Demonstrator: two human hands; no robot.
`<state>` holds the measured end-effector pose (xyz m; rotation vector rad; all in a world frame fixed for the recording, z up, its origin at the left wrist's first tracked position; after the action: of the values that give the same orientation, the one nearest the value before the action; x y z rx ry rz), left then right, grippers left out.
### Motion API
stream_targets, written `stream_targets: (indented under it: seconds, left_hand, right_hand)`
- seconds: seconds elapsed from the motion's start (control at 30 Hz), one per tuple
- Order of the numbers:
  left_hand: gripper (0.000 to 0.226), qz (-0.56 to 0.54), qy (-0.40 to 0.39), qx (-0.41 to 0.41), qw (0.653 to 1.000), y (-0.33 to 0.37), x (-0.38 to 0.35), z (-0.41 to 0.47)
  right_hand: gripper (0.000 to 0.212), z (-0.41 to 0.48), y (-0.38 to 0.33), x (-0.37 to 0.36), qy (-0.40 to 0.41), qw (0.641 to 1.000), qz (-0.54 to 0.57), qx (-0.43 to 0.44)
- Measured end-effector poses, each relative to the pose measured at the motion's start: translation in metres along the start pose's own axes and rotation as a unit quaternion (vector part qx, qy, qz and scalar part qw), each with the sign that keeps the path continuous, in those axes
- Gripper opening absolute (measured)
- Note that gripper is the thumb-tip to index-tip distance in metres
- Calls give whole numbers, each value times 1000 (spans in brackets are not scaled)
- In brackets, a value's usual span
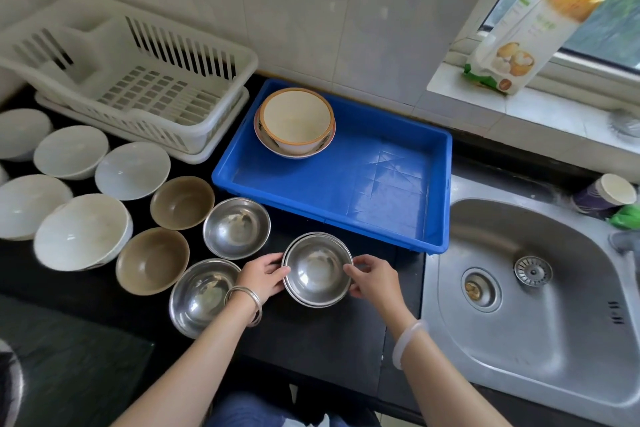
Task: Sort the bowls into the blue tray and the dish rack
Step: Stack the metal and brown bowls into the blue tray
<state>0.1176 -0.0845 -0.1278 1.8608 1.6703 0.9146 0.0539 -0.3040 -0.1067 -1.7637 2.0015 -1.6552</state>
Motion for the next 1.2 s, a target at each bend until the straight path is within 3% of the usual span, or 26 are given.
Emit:
stream_targets:
  seconds: [0.4,0.7,1.0,1.2]
  left_hand:
    - [27,25,-3,-8,1000,7,-4,-7]
    - [3,-18,-14,-73,997,93,-20,-12]
    - [31,-50,-33,-37,998,161,-100,37]
    - [31,-76,-29,-5,997,159,-144,75]
  right_hand:
    - [19,-5,-10,0,16,998,-18,54]
    - [11,18,-66,44,57,990,109,64]
    - [18,116,-108,57,41,985,169,1]
    - [23,169,-99,53,70,985,156,-35]
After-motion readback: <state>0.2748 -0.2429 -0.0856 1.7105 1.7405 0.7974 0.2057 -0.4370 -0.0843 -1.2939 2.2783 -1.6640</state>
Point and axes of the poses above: each hand's wrist, its own z-axis towards the middle knuckle, its own x-axis out of the back of the hand, y = z × x, the point moved 8 cm from there along z, towards the middle knuckle, and after that the axes turned 15 degrees about y, right-handed, at the moved point
